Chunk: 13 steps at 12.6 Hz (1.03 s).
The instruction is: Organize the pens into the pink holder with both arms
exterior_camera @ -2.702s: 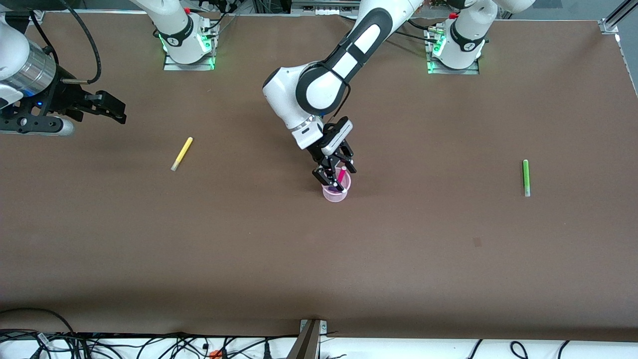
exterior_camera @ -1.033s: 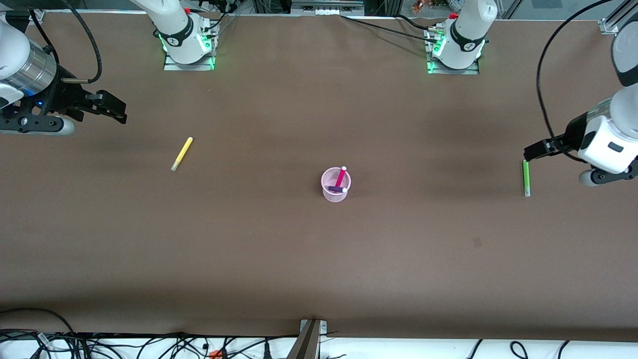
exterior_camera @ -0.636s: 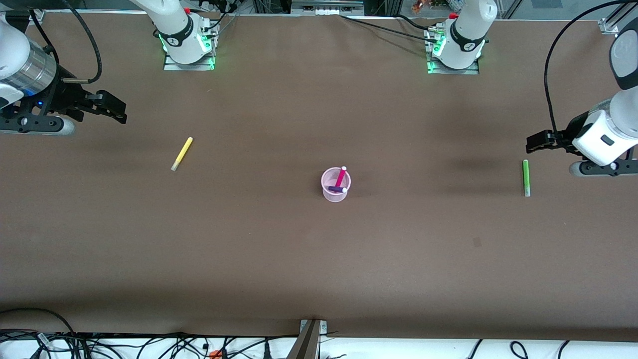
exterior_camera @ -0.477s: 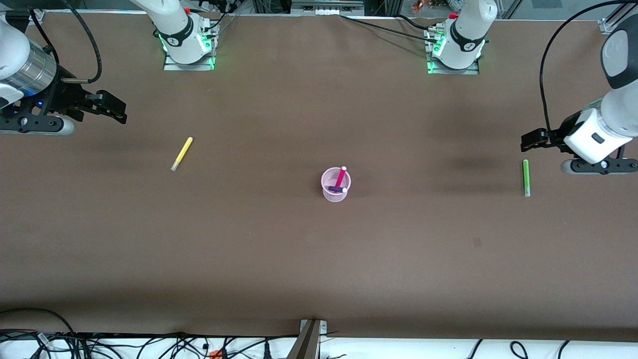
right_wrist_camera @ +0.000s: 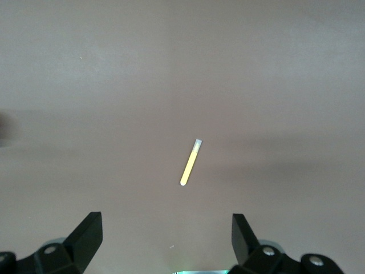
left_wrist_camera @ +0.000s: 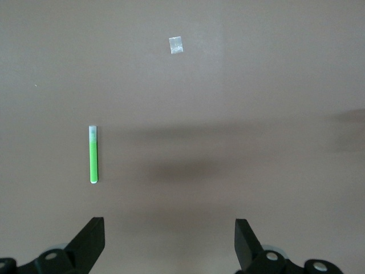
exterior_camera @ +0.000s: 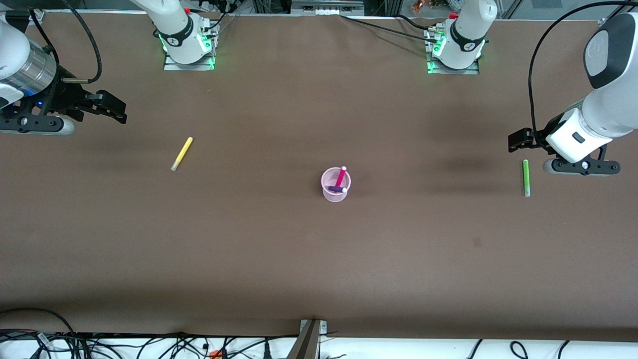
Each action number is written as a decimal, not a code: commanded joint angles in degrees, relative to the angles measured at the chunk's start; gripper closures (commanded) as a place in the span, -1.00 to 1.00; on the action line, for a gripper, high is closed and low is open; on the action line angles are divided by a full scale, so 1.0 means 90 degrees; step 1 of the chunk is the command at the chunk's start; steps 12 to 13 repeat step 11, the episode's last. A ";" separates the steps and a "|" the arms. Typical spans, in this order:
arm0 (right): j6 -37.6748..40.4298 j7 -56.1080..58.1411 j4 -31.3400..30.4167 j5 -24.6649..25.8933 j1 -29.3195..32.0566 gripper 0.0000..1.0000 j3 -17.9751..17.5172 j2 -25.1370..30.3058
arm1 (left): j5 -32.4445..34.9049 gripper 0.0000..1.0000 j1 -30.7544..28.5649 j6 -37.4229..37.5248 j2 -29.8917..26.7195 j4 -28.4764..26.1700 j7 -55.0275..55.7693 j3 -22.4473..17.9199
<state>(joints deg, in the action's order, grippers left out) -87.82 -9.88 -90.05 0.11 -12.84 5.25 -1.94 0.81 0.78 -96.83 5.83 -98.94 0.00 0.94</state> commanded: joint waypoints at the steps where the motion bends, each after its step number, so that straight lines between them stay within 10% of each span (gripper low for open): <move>1: 0.0090 0.0023 0.0152 -0.0110 0.0001 -1.00 0.0012 -0.0048 | -0.0119 -1.00 -0.0087 -0.0002 0.0055 0.0230 -0.0078 0.0003; 13: 0.0090 0.0033 0.0152 -0.0110 0.0001 -1.00 0.0022 -0.0048 | -0.0119 -1.00 -0.0097 0.0232 0.0094 0.0583 -0.0107 -0.0036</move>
